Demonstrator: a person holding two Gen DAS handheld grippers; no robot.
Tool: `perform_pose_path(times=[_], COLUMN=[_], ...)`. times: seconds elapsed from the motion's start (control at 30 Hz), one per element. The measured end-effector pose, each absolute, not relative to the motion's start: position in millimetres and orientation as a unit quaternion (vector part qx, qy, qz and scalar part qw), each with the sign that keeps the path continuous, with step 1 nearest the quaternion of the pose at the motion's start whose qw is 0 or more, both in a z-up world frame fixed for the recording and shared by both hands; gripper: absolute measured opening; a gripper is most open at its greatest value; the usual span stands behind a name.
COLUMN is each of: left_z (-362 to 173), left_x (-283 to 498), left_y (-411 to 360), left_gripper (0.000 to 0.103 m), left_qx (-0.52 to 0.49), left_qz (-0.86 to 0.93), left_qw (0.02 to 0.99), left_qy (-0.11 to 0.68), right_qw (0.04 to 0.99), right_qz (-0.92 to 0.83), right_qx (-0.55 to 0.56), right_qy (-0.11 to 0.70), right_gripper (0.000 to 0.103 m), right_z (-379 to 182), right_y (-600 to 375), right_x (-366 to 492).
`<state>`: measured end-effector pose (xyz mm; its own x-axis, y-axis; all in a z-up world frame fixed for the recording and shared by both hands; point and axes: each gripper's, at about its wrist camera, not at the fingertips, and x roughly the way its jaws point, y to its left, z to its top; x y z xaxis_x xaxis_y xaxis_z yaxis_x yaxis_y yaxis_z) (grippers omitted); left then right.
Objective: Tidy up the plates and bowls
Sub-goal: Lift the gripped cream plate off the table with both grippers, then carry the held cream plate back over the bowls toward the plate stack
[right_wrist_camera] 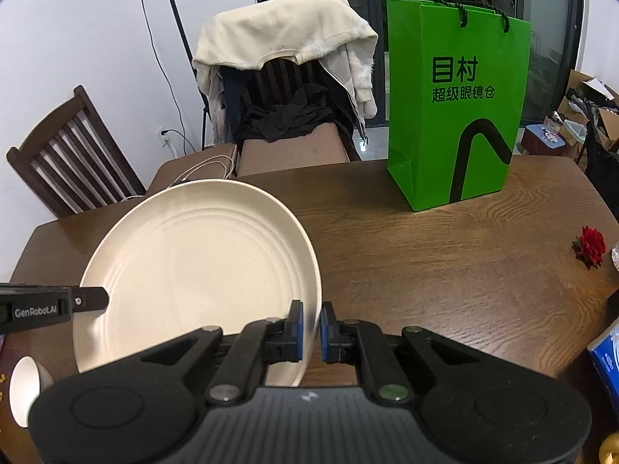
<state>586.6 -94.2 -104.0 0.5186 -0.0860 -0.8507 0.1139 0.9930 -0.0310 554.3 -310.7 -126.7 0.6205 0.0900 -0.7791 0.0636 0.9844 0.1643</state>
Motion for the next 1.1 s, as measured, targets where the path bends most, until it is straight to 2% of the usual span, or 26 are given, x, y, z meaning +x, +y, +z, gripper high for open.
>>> perform_pose_path(times=[1.1], left_z=[-61.8], left_x=[477.9], left_y=[-51.8], left_gripper=[0.012], left_qx=[0.01], left_qz=[-0.059], left_qw=[0.884], left_qy=[0.463], right_qw=[0.906], right_qz=[0.012], right_qx=[0.08], right_qy=[0.415], right_gripper=[0.008], right_z=[-84.0], right_y=[-265.4], right_x=[446.8])
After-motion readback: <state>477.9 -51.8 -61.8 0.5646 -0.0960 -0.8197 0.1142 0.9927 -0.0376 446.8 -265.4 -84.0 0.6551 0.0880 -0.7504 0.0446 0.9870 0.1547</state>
